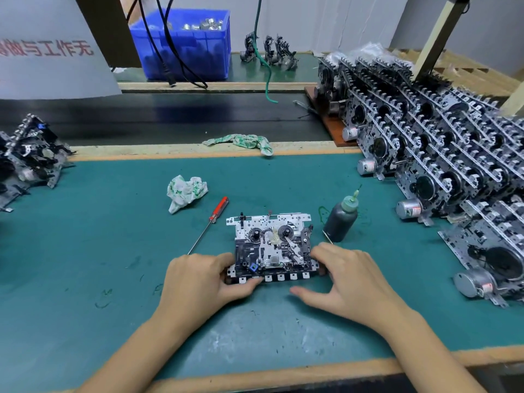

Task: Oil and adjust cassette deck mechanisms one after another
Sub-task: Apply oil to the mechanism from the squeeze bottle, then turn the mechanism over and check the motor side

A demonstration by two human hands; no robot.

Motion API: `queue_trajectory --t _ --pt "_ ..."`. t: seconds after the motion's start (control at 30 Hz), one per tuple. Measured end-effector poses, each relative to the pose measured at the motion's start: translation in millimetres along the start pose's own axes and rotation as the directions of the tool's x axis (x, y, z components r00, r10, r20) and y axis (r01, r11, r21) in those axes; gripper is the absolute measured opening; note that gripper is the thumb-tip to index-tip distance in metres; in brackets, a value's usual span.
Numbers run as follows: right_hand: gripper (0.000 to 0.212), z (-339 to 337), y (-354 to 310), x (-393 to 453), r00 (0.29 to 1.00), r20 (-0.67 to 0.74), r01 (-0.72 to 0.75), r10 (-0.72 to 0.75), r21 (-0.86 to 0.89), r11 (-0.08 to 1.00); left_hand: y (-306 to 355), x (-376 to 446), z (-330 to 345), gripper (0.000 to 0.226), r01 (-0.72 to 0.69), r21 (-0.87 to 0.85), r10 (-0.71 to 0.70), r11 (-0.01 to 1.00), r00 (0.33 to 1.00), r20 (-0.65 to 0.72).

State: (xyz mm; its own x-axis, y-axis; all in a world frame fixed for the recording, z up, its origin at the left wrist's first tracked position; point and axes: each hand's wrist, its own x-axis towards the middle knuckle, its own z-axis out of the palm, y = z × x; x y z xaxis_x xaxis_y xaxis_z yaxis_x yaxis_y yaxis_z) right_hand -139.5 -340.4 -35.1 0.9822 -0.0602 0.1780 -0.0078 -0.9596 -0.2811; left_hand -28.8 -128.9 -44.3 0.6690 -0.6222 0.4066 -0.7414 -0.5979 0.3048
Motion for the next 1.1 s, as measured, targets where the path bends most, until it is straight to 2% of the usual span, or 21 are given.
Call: queue_trajectory --t 0.13,0.2,0.3,0.4,0.5,0.63,0.77,0.9,1.0,1.1 --pt "0.055 2.2 1.4 -0.3 0.999 -0.031 0.011 -0.010 0.007 1.000 -1.2 -1.7 1.9 0.053 0.033 0.000 -0.033 0.999 0.999 0.017" --pt "0.052 4.6 1.2 -0.8 0.997 -0.080 0.015 -0.015 0.001 1.000 -2.0 -2.9 2.2 0.053 0.005 -0.005 -0.005 1.000 1.000 0.031" --pt "0.050 7.1 -2.5 -1.0 0.991 -0.132 -0.010 0.008 -0.017 1.000 -0.3 -1.5 -0.7 0.068 0.010 -0.007 -0.009 1.000 0.999 0.052" --pt "0.044 6.7 -4.3 -0.9 0.989 -0.148 -0.014 0.011 -0.018 1.000 9.0 0.3 -0.4 0.061 0.076 0.021 -0.076 0.997 0.997 0.013" --pt "0.050 5.2 -2.7 -1.9 0.993 -0.119 0.008 -0.010 -0.015 1.000 13.5 1.0 1.2 0.063 0.133 0.029 -0.133 0.991 0.991 0.020" --pt "0.050 7.8 -6.4 -2.3 0.991 -0.136 -0.017 0.007 -0.075 0.997 5.6 3.4 -0.7 0.066 0.094 0.003 -0.094 0.996 0.995 0.042" --pt "0.053 6.5 -7.9 -2.6 0.989 -0.150 -0.026 0.010 -0.101 0.995 6.2 4.4 -1.9 0.068 0.160 -0.063 -0.151 0.985 0.979 0.134" --pt "0.055 4.8 -14.8 -2.0 0.974 -0.200 -0.127 0.110 -0.078 0.989 7.8 -0.9 -3.2 0.057 0.104 -0.134 -0.084 0.985 0.985 0.150" --pt "0.053 -1.5 -14.6 -2.2 0.982 -0.177 -0.074 0.065 -0.047 0.996 9.0 -2.0 -4.9 0.049 0.152 -0.111 -0.137 0.982 0.982 0.131" --pt "0.050 -10.2 -10.6 -4.3 0.995 -0.101 -0.022 0.021 -0.008 1.000 13.9 -4.2 -6.9 0.055 0.207 -0.117 -0.186 0.971 0.968 0.165"
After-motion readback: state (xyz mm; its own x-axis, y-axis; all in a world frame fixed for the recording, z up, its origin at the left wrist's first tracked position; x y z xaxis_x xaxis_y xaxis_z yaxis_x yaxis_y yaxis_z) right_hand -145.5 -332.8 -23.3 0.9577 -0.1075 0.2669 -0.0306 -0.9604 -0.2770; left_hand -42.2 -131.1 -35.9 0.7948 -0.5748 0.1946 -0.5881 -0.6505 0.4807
